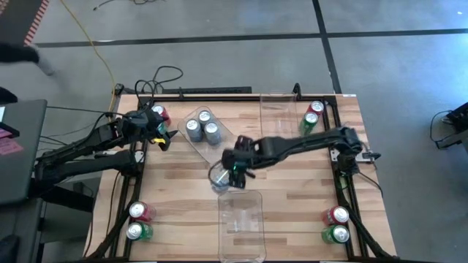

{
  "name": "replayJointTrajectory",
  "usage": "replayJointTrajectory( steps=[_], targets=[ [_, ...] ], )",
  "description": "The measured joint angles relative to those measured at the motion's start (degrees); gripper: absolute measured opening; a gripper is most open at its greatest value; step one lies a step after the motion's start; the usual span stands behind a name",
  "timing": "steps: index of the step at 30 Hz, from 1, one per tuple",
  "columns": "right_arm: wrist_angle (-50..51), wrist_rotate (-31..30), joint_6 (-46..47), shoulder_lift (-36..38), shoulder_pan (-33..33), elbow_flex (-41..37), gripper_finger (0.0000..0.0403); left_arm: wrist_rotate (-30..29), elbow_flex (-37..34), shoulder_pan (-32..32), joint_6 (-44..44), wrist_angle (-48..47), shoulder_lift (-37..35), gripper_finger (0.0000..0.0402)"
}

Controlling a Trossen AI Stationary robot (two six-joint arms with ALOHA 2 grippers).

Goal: Sort soda cans
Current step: Put the blue-white soda can into the top left transparent bin

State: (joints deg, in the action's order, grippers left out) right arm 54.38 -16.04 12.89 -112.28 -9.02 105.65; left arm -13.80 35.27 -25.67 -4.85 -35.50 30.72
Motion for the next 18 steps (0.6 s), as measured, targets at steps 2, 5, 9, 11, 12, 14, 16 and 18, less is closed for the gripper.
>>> replayJointTrajectory(
  steps=[2, 5, 9, 11, 12, 14, 16, 18],
  targets=[
    [-0.2, 0.1, -4.2, -2.5, -0.9, 0.0, 0.0370, 0.3, 0.0, 0.2, -0.4, -0.1, 0.0, 0.0333],
    [0.0, 0.1, -11.1, -5.3, -1.1, 0.0, 0.0370, 2.5, 0.0, 1.5, -0.7, -0.1, 0.0, 0.0333],
    [-0.1, 2.0, -20.3, -7.7, -0.6, 0.0, 0.0369, 3.4, 0.0, 5.8, -0.4, 0.4, 0.0, 0.0333],
    [-0.2, 3.9, -24.6, -8.1, -0.5, 0.0, 0.0368, 3.3, 0.0, 8.6, -0.4, 1.0, 0.0, 0.0333],
    [-0.2, 4.4, -26.3, -8.1, -0.5, 0.0, 0.0366, 3.3, 0.0, 10.0, -0.4, 1.6, 0.0, 0.0333],
    [-0.5, 6.2, -29.9, -8.1, -0.6, 0.0, 0.0360, 3.2, 0.0, 12.8, -0.4, 3.3, 0.0, 0.0333],
    [-0.5, 7.6, -33.0, -8.1, -0.6, 0.0, 0.0353, 2.9, 0.0, 15.5, -0.5, 4.4, 0.0, 0.0333],
    [-0.6, 9.2, -35.2, -8.1, -0.4, 0.0, 0.0346, 2.4, 0.0, 17.9, -0.9, 5.9, 0.0, 0.0333]
  ],
)
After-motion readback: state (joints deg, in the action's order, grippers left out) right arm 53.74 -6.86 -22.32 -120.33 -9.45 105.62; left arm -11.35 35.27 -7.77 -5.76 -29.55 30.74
